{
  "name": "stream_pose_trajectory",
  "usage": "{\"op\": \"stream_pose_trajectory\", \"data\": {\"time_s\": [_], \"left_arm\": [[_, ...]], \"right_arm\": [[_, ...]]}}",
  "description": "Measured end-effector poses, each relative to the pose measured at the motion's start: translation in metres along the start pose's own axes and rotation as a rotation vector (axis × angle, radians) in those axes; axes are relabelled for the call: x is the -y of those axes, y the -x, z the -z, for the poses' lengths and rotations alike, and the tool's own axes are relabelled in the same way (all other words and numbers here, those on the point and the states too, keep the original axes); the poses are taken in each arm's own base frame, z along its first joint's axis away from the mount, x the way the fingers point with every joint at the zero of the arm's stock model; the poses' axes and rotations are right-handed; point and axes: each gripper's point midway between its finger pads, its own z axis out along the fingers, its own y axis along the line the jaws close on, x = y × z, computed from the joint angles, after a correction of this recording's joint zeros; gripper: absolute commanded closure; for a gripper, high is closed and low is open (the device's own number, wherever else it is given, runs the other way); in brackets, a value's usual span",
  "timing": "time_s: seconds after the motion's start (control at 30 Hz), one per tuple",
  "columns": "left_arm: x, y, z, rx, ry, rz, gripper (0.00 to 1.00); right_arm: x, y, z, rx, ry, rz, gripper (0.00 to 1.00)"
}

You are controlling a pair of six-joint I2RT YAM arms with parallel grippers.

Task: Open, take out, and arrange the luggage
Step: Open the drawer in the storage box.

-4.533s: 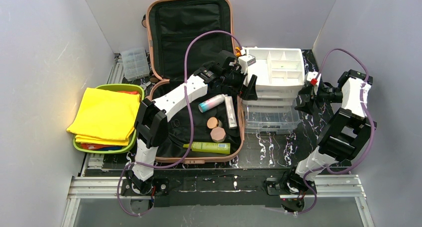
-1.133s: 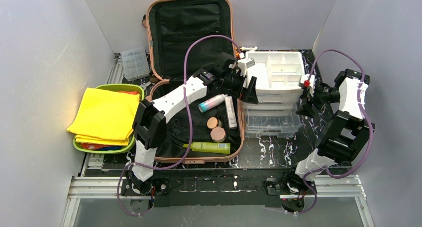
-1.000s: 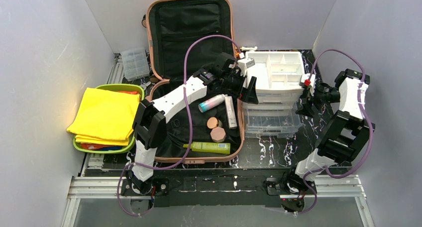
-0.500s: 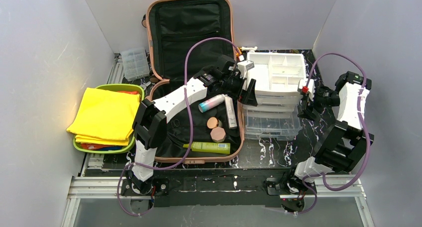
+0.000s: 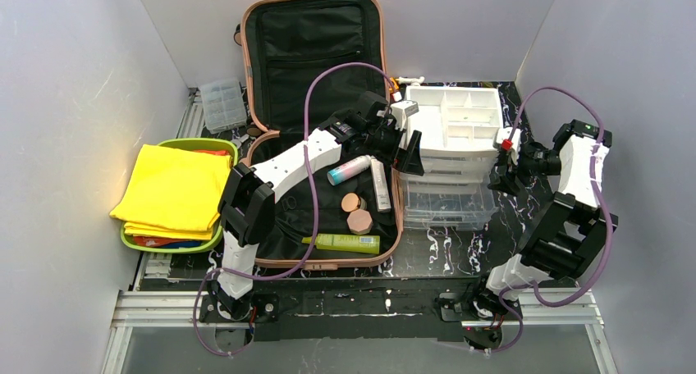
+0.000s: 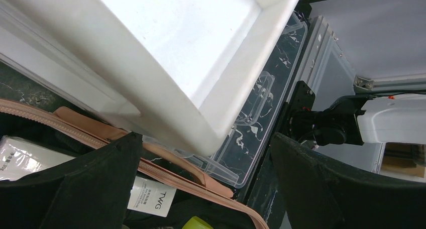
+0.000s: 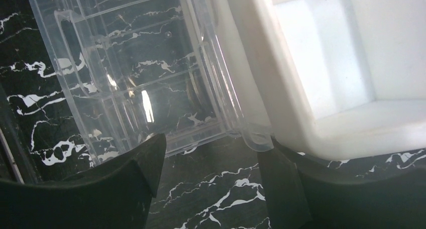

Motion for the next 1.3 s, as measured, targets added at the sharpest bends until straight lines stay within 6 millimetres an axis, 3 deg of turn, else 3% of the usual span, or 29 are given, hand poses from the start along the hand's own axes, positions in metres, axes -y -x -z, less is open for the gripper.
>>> {"op": "stream_pose_trajectory", "data": {"time_s": [0.23,0.37,0.8,1.0,1.3], "left_arm": [[0.001,0.000,0.000,-0.001,-0.004,0.003,0.02],[0.002,0.000,0.000,-0.002,-0.010,0.003,0.02],[0.009,0.001,0.004,-0.010,-0.031,-0.003,0.02],[0.017,0.033,0.007,0.032,-0.027,-0.050,0.02],[-0.020,0.052,-0.014,0.048,0.026,-0.060,0.02]], "right_arm": [[0.000,-0.002,-0.002,0.004,0.005,-0.036,0.27],[-0.001,-0.003,-0.001,-0.001,0.004,-0.066,0.34],[-0.002,0.003,0.003,-0.006,-0.005,-0.091,0.32],[0.025,0.014,0.005,0.057,-0.029,-0.106,0.34],[0.056,0.007,-0.019,0.128,0.021,-0.161,0.35]]}}
